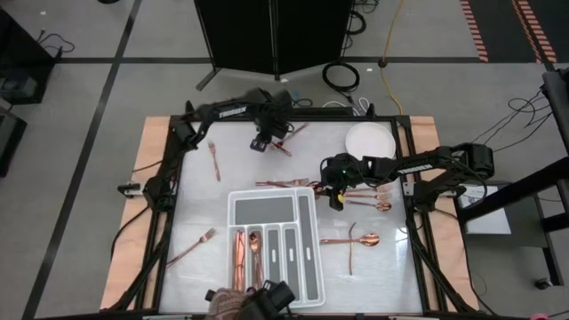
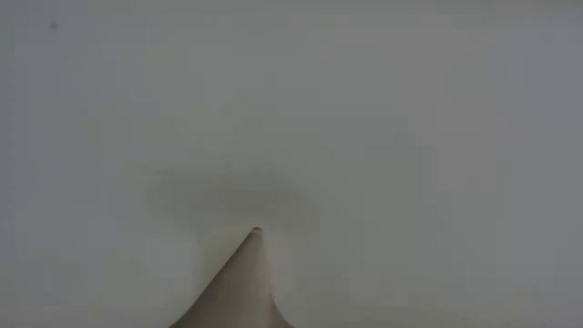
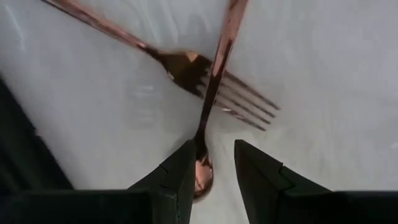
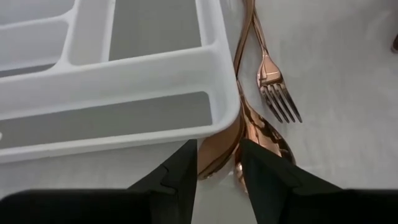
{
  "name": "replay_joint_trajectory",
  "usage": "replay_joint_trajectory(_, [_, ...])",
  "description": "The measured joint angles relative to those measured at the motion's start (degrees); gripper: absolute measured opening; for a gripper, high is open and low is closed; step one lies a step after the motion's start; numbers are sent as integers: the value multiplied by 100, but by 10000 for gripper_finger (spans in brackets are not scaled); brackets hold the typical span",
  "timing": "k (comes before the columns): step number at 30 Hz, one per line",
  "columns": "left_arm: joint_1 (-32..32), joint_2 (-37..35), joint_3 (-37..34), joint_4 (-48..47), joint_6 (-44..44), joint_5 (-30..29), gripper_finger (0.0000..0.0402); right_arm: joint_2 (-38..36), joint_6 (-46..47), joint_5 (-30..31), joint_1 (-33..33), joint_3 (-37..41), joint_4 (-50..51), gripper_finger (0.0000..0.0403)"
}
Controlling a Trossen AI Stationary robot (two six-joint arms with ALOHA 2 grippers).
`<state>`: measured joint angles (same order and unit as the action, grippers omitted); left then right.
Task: Sort silverware
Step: Put the spoon into the silverware tray
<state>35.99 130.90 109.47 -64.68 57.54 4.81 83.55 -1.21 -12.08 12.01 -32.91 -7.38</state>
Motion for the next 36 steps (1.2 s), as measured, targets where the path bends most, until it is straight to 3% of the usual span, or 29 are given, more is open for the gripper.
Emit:
replay_joint_trajectory(17, [-91, 82, 0, 339, 329, -40, 111, 0, -99, 0, 0, 0, -139, 114])
replay_joint_trajectory(36, [-70, 82, 0, 240, -22, 251, 111, 0, -9, 0, 0, 0, -139, 114])
